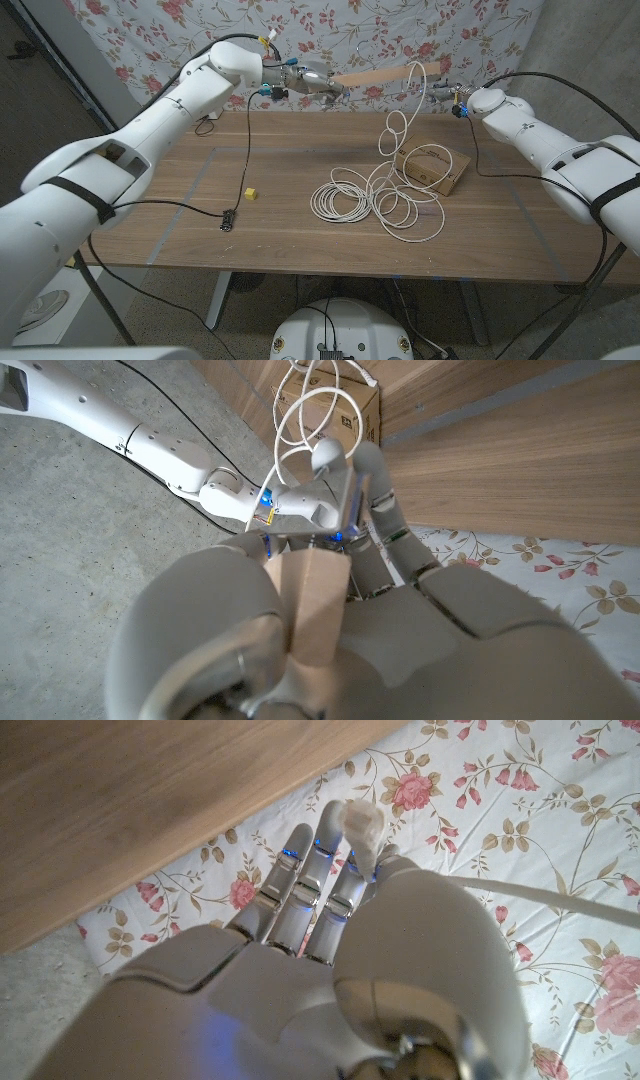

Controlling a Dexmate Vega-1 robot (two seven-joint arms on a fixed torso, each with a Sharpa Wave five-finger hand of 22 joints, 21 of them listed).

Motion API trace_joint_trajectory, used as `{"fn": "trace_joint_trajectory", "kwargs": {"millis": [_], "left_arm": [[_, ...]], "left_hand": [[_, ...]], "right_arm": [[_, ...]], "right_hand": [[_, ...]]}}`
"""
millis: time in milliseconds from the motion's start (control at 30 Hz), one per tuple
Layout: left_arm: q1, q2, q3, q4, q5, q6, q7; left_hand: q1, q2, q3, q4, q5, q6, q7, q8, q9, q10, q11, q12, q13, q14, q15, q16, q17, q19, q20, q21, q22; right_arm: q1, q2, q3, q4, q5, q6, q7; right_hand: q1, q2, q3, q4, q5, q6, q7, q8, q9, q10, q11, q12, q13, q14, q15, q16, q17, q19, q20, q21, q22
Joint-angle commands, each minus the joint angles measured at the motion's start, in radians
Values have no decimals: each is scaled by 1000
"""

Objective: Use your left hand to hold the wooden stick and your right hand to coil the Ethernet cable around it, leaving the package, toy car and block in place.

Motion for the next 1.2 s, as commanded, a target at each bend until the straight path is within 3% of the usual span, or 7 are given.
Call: {"fn": "trace_joint_trajectory", "kwargs": {"millis": [33,167,400,767,967,1200], "left_arm": [[2,-16,-6,10,27,-28,71],[-18,-37,6,52,33,-40,60],[-43,-68,17,116,42,-67,58],[-69,-110,26,204,48,-110,63],[-86,-131,34,255,50,-123,53],[-92,-133,40,265,54,-110,48]], "left_hand": [[-2,10,5,1,0,-2,0,5,1,0,-2,8,2,9,-4,493,260,0,-1,6,3],[-2,10,5,1,-1,1,-1,5,-3,-1,-3,8,2,8,-6,493,261,0,-1,6,2],[-2,10,5,1,-1,-1,-1,8,-3,-1,-2,7,2,7,-3,494,261,0,-1,6,3],[-2,10,5,2,-1,-4,-2,11,-4,0,-4,8,2,7,-6,494,260,0,-2,6,2],[-3,11,5,2,-1,-5,-2,12,-5,0,-6,8,2,6,-8,494,260,-1,-3,6,2],[-3,11,5,2,-1,-8,-2,13,-8,-1,-5,7,2,5,-9,494,260,0,-2,5,0]], "right_arm": [[-97,0,28,0,63,38,12],[-171,-30,58,-75,98,39,-3],[-339,-110,120,-289,152,-19,-77],[-584,-205,244,-548,247,-18,-196],[-666,-208,307,-597,304,91,-196],[-740,-206,376,-632,399,300,-66]], "right_hand": [[7,9,0,2,8,112,78,6,4,1,1,1,0,7,-95,-2,3,-3,-104,10,3],[8,9,-1,2,8,112,79,6,3,0,4,2,3,8,-95,-2,3,-3,-104,11,2],[10,9,-3,3,8,112,83,6,4,0,4,3,5,8,-95,-2,3,-5,-103,14,2],[12,10,-6,4,8,111,84,6,4,-1,5,3,4,8,-94,-2,3,-8,-102,18,1],[14,11,-7,4,8,111,84,7,5,-1,5,3,4,8,-94,-3,3,-9,-102,20,1],[16,10,-10,5,8,108,84,7,7,-5,5,5,8,6,-94,-3,4,-11,-102,24,1]]}}
